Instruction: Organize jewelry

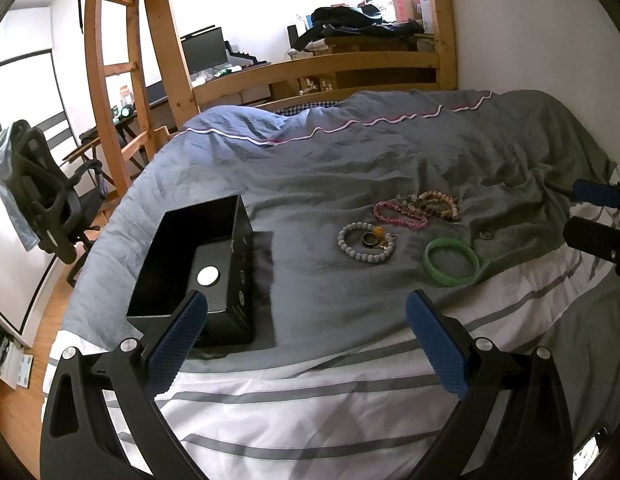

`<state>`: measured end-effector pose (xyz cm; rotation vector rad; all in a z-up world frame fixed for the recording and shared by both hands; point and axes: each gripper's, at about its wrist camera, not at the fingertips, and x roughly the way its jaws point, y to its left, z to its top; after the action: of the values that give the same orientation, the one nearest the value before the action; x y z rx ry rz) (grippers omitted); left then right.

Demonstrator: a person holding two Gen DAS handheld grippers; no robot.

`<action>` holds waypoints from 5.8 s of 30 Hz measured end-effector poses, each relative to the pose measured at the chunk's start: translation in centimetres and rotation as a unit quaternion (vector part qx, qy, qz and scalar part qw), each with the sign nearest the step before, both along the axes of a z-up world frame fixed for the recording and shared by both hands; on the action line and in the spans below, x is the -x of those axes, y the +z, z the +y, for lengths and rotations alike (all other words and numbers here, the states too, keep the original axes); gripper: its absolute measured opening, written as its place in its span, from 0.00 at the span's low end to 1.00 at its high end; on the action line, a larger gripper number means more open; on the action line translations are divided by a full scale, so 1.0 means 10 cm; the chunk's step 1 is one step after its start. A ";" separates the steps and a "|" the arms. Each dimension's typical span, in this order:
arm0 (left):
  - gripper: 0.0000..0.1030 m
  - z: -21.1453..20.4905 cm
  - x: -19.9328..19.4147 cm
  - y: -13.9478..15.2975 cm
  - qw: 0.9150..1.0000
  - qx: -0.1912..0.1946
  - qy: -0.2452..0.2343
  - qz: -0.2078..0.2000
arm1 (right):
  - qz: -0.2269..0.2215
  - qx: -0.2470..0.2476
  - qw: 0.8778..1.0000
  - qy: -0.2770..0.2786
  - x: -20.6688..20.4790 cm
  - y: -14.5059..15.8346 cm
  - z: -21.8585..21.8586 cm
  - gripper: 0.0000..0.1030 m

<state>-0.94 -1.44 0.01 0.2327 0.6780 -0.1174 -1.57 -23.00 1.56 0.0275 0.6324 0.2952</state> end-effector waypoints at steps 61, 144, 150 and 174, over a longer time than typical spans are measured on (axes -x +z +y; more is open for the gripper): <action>0.14 -0.50 -1.84 -1.02 0.989 0.051 -0.046 0.127 | 0.206 0.022 0.978 0.023 -1.26 -1.19 0.27 0.70; 0.12 1.78 -1.34 0.16 0.982 0.152 0.076 0.080 | 0.120 0.101 0.972 0.178 -1.35 -0.25 2.93 0.70; 0.12 1.78 -1.37 0.13 0.981 0.155 0.075 0.087 | 0.132 0.093 0.970 0.184 -1.42 -0.32 2.98 0.70; 0.94 1.34 -1.14 0.27 0.987 0.148 0.052 0.015 | 0.102 0.092 0.988 0.064 -1.30 0.18 1.55 0.96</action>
<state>10.50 11.98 2.71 -0.0903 0.6915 -0.1194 11.40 -7.45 3.36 -0.1637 0.8638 0.3602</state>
